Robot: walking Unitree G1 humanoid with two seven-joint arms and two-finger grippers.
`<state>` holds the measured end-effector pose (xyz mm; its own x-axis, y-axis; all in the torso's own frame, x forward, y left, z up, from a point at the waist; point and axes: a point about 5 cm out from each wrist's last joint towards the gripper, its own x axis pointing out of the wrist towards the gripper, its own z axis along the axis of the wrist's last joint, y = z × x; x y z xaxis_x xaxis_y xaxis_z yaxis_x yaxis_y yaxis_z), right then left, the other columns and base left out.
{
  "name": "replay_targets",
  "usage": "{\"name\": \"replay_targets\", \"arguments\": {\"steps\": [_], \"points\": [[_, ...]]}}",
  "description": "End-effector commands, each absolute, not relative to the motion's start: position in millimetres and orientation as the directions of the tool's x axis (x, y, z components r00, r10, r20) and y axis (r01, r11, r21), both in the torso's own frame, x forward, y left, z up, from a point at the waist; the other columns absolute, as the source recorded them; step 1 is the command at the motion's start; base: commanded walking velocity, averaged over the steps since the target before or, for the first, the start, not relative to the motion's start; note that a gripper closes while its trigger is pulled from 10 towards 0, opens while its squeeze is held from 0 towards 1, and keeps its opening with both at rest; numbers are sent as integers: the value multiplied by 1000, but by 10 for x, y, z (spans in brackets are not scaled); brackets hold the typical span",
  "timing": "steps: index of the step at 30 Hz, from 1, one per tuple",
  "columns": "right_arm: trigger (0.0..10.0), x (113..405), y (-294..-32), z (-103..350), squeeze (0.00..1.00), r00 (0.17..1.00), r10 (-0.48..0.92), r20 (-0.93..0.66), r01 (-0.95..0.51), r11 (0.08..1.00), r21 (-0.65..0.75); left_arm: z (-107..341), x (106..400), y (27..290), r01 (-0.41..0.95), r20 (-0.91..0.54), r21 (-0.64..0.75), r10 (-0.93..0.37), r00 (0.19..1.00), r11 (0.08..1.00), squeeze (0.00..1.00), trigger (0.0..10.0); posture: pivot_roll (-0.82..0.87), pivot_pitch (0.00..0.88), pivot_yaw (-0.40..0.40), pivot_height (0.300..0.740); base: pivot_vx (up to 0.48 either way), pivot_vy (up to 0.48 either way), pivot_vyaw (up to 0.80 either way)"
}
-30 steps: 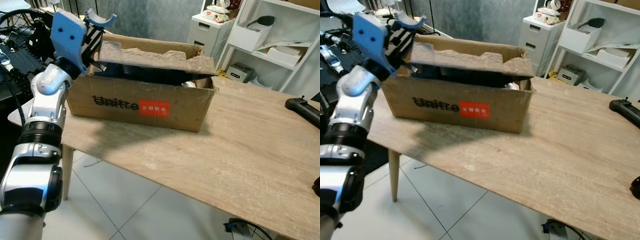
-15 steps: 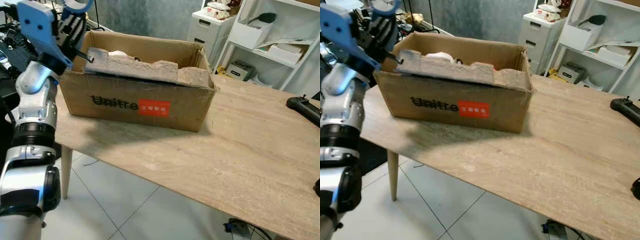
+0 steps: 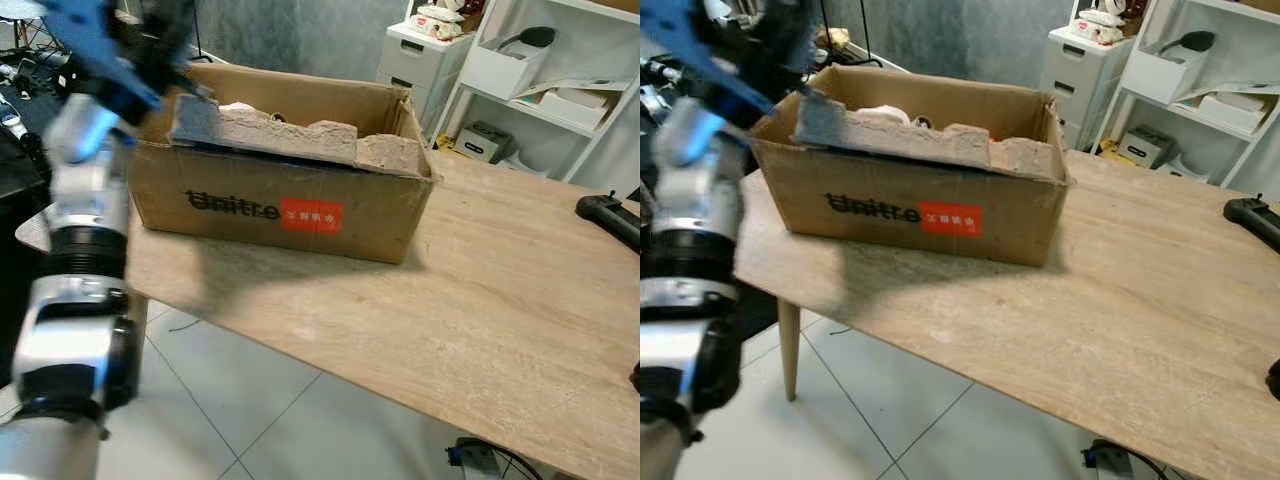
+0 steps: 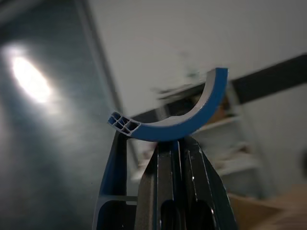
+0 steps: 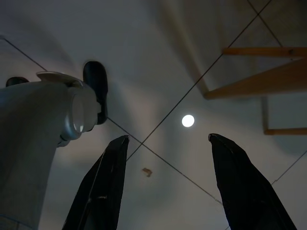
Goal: Picking trash to rubbish bin
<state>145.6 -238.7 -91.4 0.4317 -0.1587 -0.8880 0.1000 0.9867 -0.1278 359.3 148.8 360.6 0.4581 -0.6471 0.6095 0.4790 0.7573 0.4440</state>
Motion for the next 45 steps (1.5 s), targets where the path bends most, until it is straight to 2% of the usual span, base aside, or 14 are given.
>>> {"name": "replay_targets", "arguments": {"steps": [1, 4, 7, 13, 14, 19, 23, 30, 31, 32, 33, 39, 40, 45], "points": [[10000, 1378, -2389, -942, 0, 415, -162, -895, 108, 986, -128, 3677, 3551, 1338, 508, 599, 485, -694, 400, 712, 0, 10000, -8, 92, -23, 740, 0, 0, 0], [10000, 1351, -2377, -954, 0, 410, -161, -898, 114, 986, -125, 3649, 3547, 1083, 546, 555, 533, -754, 351, 646, 0, 10000, -13, 96, -17, 740, 0, 0, 0], [10000, 1330, -2365, -964, 0, 406, -159, -900, 117, 986, -122, 3636, 3562, 981, 537, 530, 562, -773, 350, 629, 0, 10000, -17, 102, -11, 740, 0, 0, 0], [10000, 1282, -2341, -985, 0, 397, -155, -904, 122, 986, -115, 3645, 3666, 894, 484, 533, 546, -729, 428, 684, 0, 10000, -25, 111, -4, 740, 0, 0, 0], [10000, 1254, -2336, -995, 0, 394, -155, -906, 125, 986, -114, 3639, 3724, 898, 440, 534, 540, -696, 479, 717, 0, 10000, -33, 119, 1, 740, 0, 0, 0], [10000, 1206, -2322, -1012, 0, 387, -154, -909, 130, 985, -111, 3627, 3803, 939, 365, 528, 544, -646, 551, 755, 0, 10000, -47, 136, 14, 740, 0, 0, 0], [10000, 1147, -2311, -1032, 0, 378, -154, -913, 140, 984, -108, 3602, 3853, 945, 318, 507, 570, -629, 590, 758, 0, 10000, -59, 145, 25, 740, 0, 0, 0], [10000, 1053, -2300, -1059, 0, 361, -155, -919, 156, 982, -105, 3632, 3880, 879, 241, 518, 600, -600, 609, 763, 0, 10000, -81, 149, 40, 740, 0, 0, 0], [10000, 1042, -2305, -1061, 0, 360, -157, -920, 160, 982, -105, 3651, 3885, 850, 215, 530, 604, -588, 610, 767, 216, 10000, -89, 146, 43, 740, 0, 0, 0], [10000, 1035, -2308, -1062, 0, 359, -159, -920, 164, 981, -105, 3666, 3887, 832, 193, 542, 605, -577, 611, 772, 498, 10000, -95, 145, 45, 740, 0, 0, 0], [10000, 1033, -2314, -1061, 0, 359, -161, -919, 168, 980, -106, 3679, 3888, 813, 181, 550, 604, -571, 609, 776, 1000, 10000, -99, 143, 47, 740, 0, 0, 0], [10000, 1041, -2339, -1053, 0, 362, -167, -917, 181, 978, -107, 3709, 3885, 785, 149, 570, 608, -559, 602, 780, 1000, 10000, -108, 133, 49, 740, 0, 0, 0], [10000, 1042, -2343, -1052, 0, 362, -168, -917, 182, 977, -108, 3725, 3881, 801, 139, 577, 608, -555, 599, 781, 0, 10000, -107, 133, 48, 740, 0, 0, 0], [10000, 1039, -2348, -1052, 0, 361, -169, -917, 182, 977, -108, 3810, 3835, 900, 172, 588, 607, -584, 560, 776, 0, 10000, -100, 129, 44, 740, 0, 0, 0]]}}
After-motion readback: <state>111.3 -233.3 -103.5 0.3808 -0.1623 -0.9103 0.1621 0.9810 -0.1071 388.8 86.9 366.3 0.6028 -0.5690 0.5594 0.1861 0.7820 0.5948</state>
